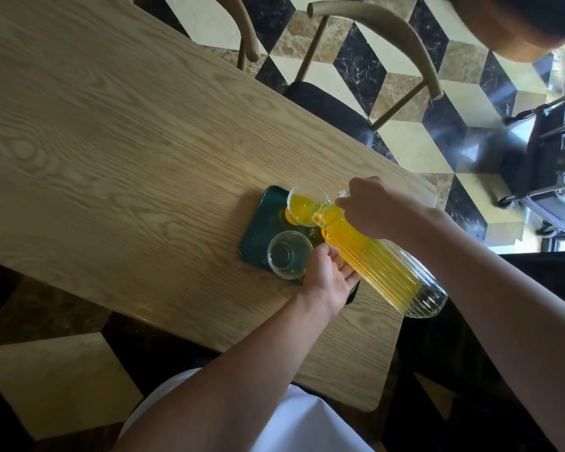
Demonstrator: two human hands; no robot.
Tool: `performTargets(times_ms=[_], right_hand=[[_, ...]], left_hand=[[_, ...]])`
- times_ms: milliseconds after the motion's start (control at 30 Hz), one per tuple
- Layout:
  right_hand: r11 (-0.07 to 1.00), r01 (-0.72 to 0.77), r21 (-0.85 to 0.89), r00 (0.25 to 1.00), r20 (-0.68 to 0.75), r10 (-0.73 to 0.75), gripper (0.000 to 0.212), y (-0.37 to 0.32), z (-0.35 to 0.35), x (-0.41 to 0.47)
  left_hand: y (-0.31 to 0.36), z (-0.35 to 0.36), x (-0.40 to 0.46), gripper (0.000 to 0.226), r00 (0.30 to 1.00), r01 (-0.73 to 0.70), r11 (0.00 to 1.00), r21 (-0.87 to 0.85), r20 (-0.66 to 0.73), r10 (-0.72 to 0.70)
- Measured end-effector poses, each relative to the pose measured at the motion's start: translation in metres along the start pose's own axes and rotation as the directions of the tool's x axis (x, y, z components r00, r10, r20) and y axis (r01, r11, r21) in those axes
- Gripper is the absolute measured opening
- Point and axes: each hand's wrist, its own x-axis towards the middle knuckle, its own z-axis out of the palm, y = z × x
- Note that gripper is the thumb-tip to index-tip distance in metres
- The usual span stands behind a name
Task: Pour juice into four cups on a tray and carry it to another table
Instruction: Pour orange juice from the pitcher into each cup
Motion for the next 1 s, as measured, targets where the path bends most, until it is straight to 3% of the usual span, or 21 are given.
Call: performTargets(times_ms=[133,300,367,433,500,667,767,867,933,1000], right_hand=[[0.979,-0.066,0.191,0.998,0.012,0.065,0.034,0.0,-0.01,-0.006],[0.944,-0.126,0.305,0.992,0.023,0.125,0.035,0.0,-0.004,0.002],[0.841,-0.25,0.479,0.963,0.034,0.266,0.036,0.0,-0.003,0.005],[0.665,-0.353,0.658,0.914,0.092,0.395,0.033,0.003,-0.003,0.002],[0.535,-0.385,0.752,0.886,0.138,0.443,0.029,0.004,-0.002,0.0],[0.329,-0.414,0.849,0.826,0.198,0.528,0.029,0.005,-0.003,-0.013],[0.261,-0.348,0.9,0.804,0.144,0.577,0.028,-0.001,-0.003,-0.023],[0.078,-0.331,0.94,0.739,0.207,0.641,0.022,-0.008,-0.002,-0.036],[0.042,-0.337,0.941,0.714,0.226,0.662,0.03,-0.015,-0.001,-0.045],[0.037,-0.332,0.943,0.708,0.223,0.67,0.03,-0.021,-0.001,-0.055]], left_hand=[[0.002,0.002,0.001,0.028,1.0,0.008,1.0,0.005,-0.007,-0.008],[0.007,0.006,0.002,0.025,1.0,-0.005,1.0,0.019,-0.028,0.005],[0.01,0.007,0.001,0.022,1.0,-0.016,0.999,0.029,-0.025,0.016],[0.013,0.008,-0.002,0.026,0.999,-0.023,0.999,0.037,-0.025,0.024],[0.016,0.009,-0.004,0.029,0.999,-0.036,0.998,0.051,-0.026,0.038],[0.023,0.012,-0.012,0.017,0.995,-0.092,0.985,0.143,-0.015,0.095],[0.024,0.014,-0.019,0.019,0.992,-0.119,0.968,0.221,-0.005,0.123],[0.023,0.016,-0.026,0.021,0.986,-0.149,0.942,0.3,-0.023,0.163],[0.022,0.016,-0.031,0.033,0.982,-0.146,0.928,0.343,-0.064,0.178],[0.018,0.014,-0.037,0.028,0.979,-0.146,0.915,0.376,-0.079,0.189]])
